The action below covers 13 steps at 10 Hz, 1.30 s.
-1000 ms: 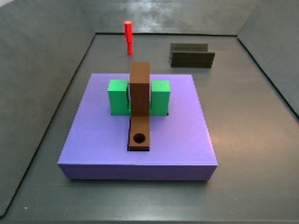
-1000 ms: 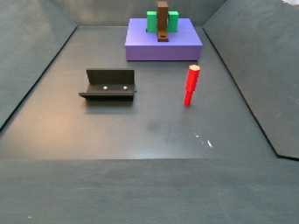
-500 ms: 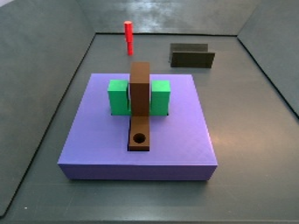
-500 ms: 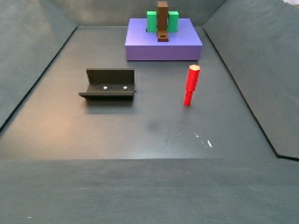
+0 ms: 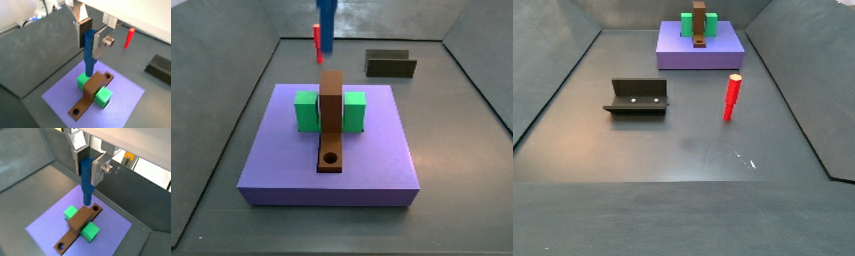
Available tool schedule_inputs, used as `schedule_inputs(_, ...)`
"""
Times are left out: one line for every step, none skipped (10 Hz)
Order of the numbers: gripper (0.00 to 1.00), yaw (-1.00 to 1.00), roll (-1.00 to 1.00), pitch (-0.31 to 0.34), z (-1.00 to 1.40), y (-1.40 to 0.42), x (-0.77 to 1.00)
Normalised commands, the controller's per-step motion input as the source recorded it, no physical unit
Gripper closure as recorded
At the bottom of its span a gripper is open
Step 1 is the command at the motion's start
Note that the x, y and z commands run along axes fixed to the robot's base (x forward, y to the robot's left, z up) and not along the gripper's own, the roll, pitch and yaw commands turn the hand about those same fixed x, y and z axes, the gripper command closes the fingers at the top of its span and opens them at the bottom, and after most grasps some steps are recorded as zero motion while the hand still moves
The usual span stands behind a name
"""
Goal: Pick up the blue object. Move up. Move to above the board. Insert the blue object.
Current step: Insert the blue object.
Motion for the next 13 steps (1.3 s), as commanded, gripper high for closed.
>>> schedule_inputs(1.0,0.05,0.14,-0.136,-0.57,-0.8,-0.02)
schedule_inputs(1.0,0.01,0.0,-0.096,-0.46,-0.62,0.0)
schedule_inputs(1.0,0.0,-0.07,-0.071,-0.53,-0.3,0.02)
schedule_inputs(1.0,-0.07,-0.05,-0.109,-0.73,-0.17,0.08)
schedule_inputs(1.0,-0.03,0.0,-0.147,-0.85,-0.12,0.05)
schedule_inputs(1.0,0.0,0.02,-0.141,-0.71,-0.09,0.0)
schedule_inputs(1.0,0.0,0.07,-0.079,-0.4,-0.13,0.0)
schedule_inputs(1.0,0.0,0.11,-0.027,-0.33,-0.13,0.0)
schedule_inputs(1.0,0.0,0.1,-0.031,-0.35,-0.13,0.0)
schedule_inputs(1.0,0.0,0.05,0.0,-0.29,-0.09,0.0)
schedule_inputs(1.0,0.0,0.05,0.0,-0.26,-0.08,0.0)
schedule_inputs(1.0,0.0,0.07,0.0,-0.27,-0.08,0.01)
schedule_inputs(1.0,0.0,0.1,0.0,-0.3,-0.06,0.09)
